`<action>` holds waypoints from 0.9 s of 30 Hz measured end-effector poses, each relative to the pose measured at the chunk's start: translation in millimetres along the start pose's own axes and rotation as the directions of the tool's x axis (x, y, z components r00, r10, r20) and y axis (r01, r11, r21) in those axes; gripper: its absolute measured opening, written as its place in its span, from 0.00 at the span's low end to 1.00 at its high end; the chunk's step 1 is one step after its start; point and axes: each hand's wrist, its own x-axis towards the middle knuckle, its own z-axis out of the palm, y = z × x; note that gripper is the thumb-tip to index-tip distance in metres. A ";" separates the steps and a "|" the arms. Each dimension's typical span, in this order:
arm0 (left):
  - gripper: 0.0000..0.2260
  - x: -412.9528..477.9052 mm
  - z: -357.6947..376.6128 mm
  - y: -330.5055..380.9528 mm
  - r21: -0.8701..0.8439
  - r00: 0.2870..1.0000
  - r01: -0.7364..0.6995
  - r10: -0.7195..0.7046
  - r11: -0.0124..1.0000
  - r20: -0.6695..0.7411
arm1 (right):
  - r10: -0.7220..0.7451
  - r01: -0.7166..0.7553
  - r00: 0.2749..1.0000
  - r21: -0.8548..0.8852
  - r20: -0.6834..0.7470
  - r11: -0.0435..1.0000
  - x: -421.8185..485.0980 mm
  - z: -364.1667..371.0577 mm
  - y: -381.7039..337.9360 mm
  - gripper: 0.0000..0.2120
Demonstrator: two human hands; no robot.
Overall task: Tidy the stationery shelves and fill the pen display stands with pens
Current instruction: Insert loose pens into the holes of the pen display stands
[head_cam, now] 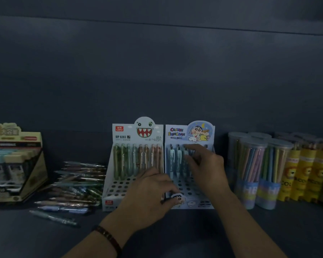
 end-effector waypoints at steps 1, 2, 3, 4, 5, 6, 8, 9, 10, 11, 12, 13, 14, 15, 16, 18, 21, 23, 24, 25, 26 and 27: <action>0.13 0.0 -1.2 0.4 -0.013 1.000 -0.004 0.004 1.000 -0.007 | -0.001 0.001 1.000 -0.004 -0.002 1.000 -1.3 0.0 -0.6 0.15; 0.13 -0.1 -2.8 0.6 -0.030 1.000 -0.010 0.009 0.999 -0.021 | -0.002 0.002 1.000 -0.005 -0.007 1.000 -2.4 0.0 -1.1 0.16; 0.12 0.3 -5.2 1.2 -0.050 0.999 -0.015 0.013 0.999 -0.043 | -0.006 0.006 1.000 -0.009 -0.019 1.000 -3.5 0.1 -0.9 0.18; 0.11 0.9 -8.0 1.9 -0.071 0.998 -0.020 0.015 0.997 -0.068 | -0.010 0.009 0.999 -0.018 -0.037 1.000 -4.9 0.1 -0.6 0.19; 0.11 1.9 -11.6 2.4 -0.087 0.996 -0.020 0.012 0.996 -0.093 | -0.009 0.007 0.998 -0.031 -0.059 1.000 -6.3 -0.2 -0.8 0.19; 0.10 2.9 -16.2 2.4 -0.092 0.994 -0.017 0.007 0.996 -0.114 | -0.007 0.004 0.997 -0.043 -0.079 0.999 -8.0 -0.7 -2.3 0.20; 0.09 3.4 -28.0 0.6 -0.091 0.989 -0.013 -0.001 0.996 -0.145 | 0.000 -0.006 0.994 -0.058 -0.112 0.998 -11.6 -1.8 -7.5 0.19; 0.09 2.2 -34.9 -1.7 -0.093 0.988 -0.011 -0.003 0.996 -0.154 | 0.010 -0.018 0.992 -0.063 -0.124 0.998 -12.9 -2.8 -12.6 0.17; 0.09 -1.5 -42.7 -4.8 -0.096 0.988 -0.007 -0.008 0.995 -0.153 | 0.018 -0.027 0.991 -0.068 -0.130 0.997 -14.6 -3.7 -19.5 0.15; 0.09 -7.7 -51.2 -9.7 -0.096 0.988 -0.005 -0.009 0.995 -0.152 | 0.010 -0.019 0.991 -0.068 -0.132 0.997 -16.6 -3.5 -28.5 0.12; 0.08 -16.3 -60.2 -16.9 -0.086 0.988 -0.002 -0.011 0.996 -0.154 | -0.017 0.009 0.991 -0.061 -0.132 0.998 -18.8 -1.6 -39.4 0.09; 0.08 -27.8 -69.1 -26.6 -0.062 0.988 0.003 -0.013 0.998 -0.157 | -0.046 0.040 0.991 -0.045 -0.127 0.998 -21.6 2.5 -51.8 0.05; 0.09 -41.7 -78.1 -37.6 -0.028 0.987 0.019 -0.023 0.999 -0.158 | -0.063 0.061 0.992 -0.020 -0.107 0.998 -24.8 7.9 -66.0 0.03; 0.09 -56.7 -87.3 -48.8 0.004 0.986 0.051 -0.049 0.999 -0.158 | -0.064 0.064 0.996 0.010 -0.063 0.998 -28.4 15.2 -80.2 0.01; 0.10 -72.3 -96.3 -59.6 0.030 0.984 0.095 -0.089 0.995 -0.156 | -0.051 0.051 0.999 0.043 0.006 0.998 -32.8 23.8 -94.9 0.02; 0.13 -102.7 -114.7 -79.3 0.060 0.973 0.180 -0.169 0.982 -0.159 | -0.003 -0.014 0.982 0.092 0.187 0.996 -42.6 43.8 -123.9 0.04; 0.14 -138.5 -138.8 -100.5 0.066 0.955 0.260 -0.247 0.963 -0.165 | 0.002 -0.034 0.926 0.078 0.377 0.996 -50.8 76.4 -161.6 0.02; 0.16 -156.8 -145.4 -111.4 0.076 0.935 0.320 -0.302 0.944 -0.186 | -0.024 0.011 0.895 0.032 0.445 0.999 -54.6 98.4 -179.1 0.03; 0.17 -164.5 -144.7 -115.1 0.085 0.925 0.349 -0.329 0.933 -0.193 | -0.046 0.058 0.889 -0.012 0.455 0.998 -57.3 109.1 -184.7 0.03; 0.18 -170.7 -141.6 -117.7 0.085 0.915 0.376 -0.355 0.923 -0.189 | -0.079 0.117 0.890 -0.057 0.448 0.991 -61.0 119.4 -187.4 0.04; 0.17 -174.8 -138.3 -118.7 0.077 0.908 0.396 -0.378 0.915 -0.180 | -0.125 0.179 0.896 -0.088 0.426 0.980 -65.7 128.6 -188.1 0.04; 0.17 -177.6 -135.3 -119.7 0.067 0.902 0.410 -0.394 0.910 -0.177 | -0.173 0.233 0.899 -0.106 0.403 0.967 -70.9 136.0 -187.1 0.04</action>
